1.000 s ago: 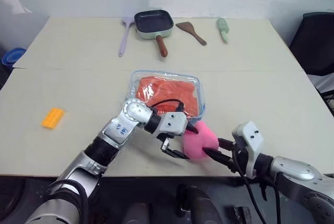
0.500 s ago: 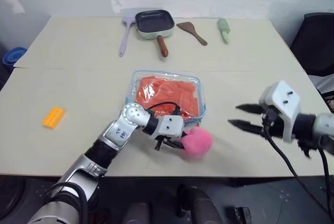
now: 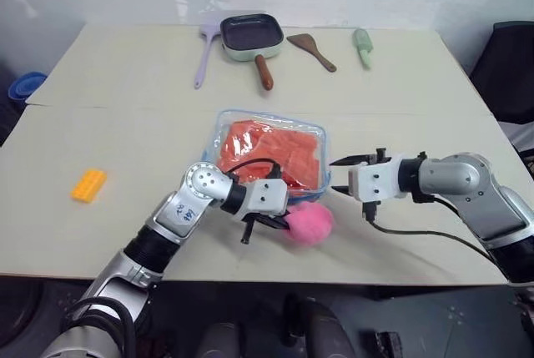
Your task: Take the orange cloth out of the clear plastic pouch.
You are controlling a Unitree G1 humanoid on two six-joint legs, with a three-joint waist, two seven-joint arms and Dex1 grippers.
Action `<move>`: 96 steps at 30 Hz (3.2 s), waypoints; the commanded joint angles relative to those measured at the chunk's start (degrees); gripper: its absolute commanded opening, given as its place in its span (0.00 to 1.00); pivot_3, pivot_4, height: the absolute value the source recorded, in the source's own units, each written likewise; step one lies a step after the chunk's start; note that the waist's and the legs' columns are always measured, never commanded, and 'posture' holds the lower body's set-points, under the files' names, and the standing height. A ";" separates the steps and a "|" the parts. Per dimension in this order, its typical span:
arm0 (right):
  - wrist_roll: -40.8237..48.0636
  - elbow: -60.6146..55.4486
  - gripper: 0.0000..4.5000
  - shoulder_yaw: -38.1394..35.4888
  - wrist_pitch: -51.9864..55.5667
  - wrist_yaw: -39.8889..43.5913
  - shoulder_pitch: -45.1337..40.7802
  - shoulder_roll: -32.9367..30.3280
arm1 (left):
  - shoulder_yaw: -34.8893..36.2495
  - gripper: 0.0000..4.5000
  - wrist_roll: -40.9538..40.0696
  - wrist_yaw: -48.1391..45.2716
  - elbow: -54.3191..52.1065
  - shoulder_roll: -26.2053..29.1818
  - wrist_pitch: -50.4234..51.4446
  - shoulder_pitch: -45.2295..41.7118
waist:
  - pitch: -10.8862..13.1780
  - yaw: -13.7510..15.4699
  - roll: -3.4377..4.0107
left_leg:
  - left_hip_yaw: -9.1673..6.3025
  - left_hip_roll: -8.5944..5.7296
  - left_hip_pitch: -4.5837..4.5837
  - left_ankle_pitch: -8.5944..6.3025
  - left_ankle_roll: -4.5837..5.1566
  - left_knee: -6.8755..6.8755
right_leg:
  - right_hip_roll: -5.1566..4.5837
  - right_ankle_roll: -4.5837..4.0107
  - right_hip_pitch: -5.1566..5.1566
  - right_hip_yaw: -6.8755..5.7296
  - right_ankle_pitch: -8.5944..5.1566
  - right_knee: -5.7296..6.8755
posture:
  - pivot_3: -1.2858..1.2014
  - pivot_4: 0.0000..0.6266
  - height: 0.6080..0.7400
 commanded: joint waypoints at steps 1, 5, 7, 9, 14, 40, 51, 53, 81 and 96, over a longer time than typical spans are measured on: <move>-2.21 1.73 0.53 0.52 -2.91 1.13 -1.80 1.90 | 0.87 0.05 -0.27 1.06 -3.32 0.15 0.58 0.51 | 0.00 -0.01 0.01 | 0.00 0.00 0.00 0.00 0.00 0.00 | 0.00 0.00 0.00 0.00 0.00 0.01 | 0.52 0.24 1.00; -3.94 3.85 0.53 0.65 -5.84 2.30 -2.51 2.95 | 1.01 0.05 -0.15 1.78 -3.76 0.38 0.79 0.70 | 0.00 -0.04 0.01 | 0.00 0.00 0.01 0.01 -0.01 0.01 | -0.01 0.00 0.00 0.00 0.00 0.03 | 0.52 0.24 1.00; -4.20 4.07 0.53 0.14 -6.27 3.24 -2.35 2.29 | 1.15 0.05 -0.12 2.01 -3.74 0.58 0.77 0.74 | 0.00 -0.04 0.01 | 0.00 0.00 0.01 0.01 -0.01 0.01 | -0.01 0.00 0.00 -0.01 0.00 0.04 | 0.52 0.24 1.00; -4.37 4.06 0.53 -0.61 -6.86 4.35 -1.94 0.95 | 1.18 0.05 -0.13 2.21 -3.71 0.75 0.66 0.77 | 0.01 -0.03 0.01 | 0.00 0.00 0.01 0.01 -0.01 0.01 | -0.01 0.00 0.00 -0.01 0.00 0.04 | 0.52 0.24 1.00; -3.29 3.04 0.53 -2.27 -6.87 5.42 0.63 -0.67 | 0.96 0.05 -0.27 2.51 -3.47 0.87 0.26 0.71 | 0.01 0.02 0.01 | -0.02 0.00 0.00 0.01 -0.01 0.02 | -0.03 0.00 0.02 -0.03 0.00 0.03 | 0.52 0.24 1.00; -7.75 10.39 0.01 -2.06 -11.75 5.15 -4.22 4.12 | 4.62 0.04 -0.65 2.85 -4.31 6.52 -0.15 5.69 | 0.01 -0.46 0.02 | -0.01 0.03 0.05 0.05 -0.08 0.01 | 0.00 -0.04 0.01 -0.02 0.00 0.11 | 0.52 0.24 1.00; -8.77 19.15 0.01 -3.53 -22.92 2.22 -6.63 1.03 | 20.33 0.04 -7.46 5.37 -12.18 19.41 6.17 19.67 | 0.05 -1.48 0.08 | -0.02 0.08 0.13 0.05 -0.11 -0.05 | -0.03 -0.14 -0.01 -0.01 -0.06 0.12 | 0.52 0.24 1.00; -8.49 20.54 0.01 -3.56 -25.67 2.05 -6.40 0.03 | 23.88 0.04 -8.99 5.92 -13.20 21.43 7.59 22.33 | 0.06 -1.51 0.10 | -0.03 0.08 0.13 0.05 -0.12 -0.05 | -0.03 -0.15 -0.01 -0.01 -0.06 0.06 | 0.52 0.24 1.00; 10.40 4.06 0.82 -14.73 -12.00 3.83 13.87 -6.71 | 42.79 0.83 -24.71 6.12 -9.71 27.22 22.38 33.87 | 0.23 -1.38 0.38 | -0.04 0.14 0.14 -0.01 -0.21 -0.13 | -0.05 -0.23 -0.08 -0.04 -0.11 0.15 | 0.52 0.24 1.00; 42.67 -36.29 0.99 -27.27 37.09 -8.11 31.85 -4.19 | 19.72 0.89 -16.15 4.67 -16.81 27.89 11.69 5.18 | 0.23 0.13 0.37 | -0.04 0.05 0.21 -0.05 -0.30 -0.12 | 0.02 -0.21 0.05 0.01 -0.11 -0.02 | 0.52 0.24 1.00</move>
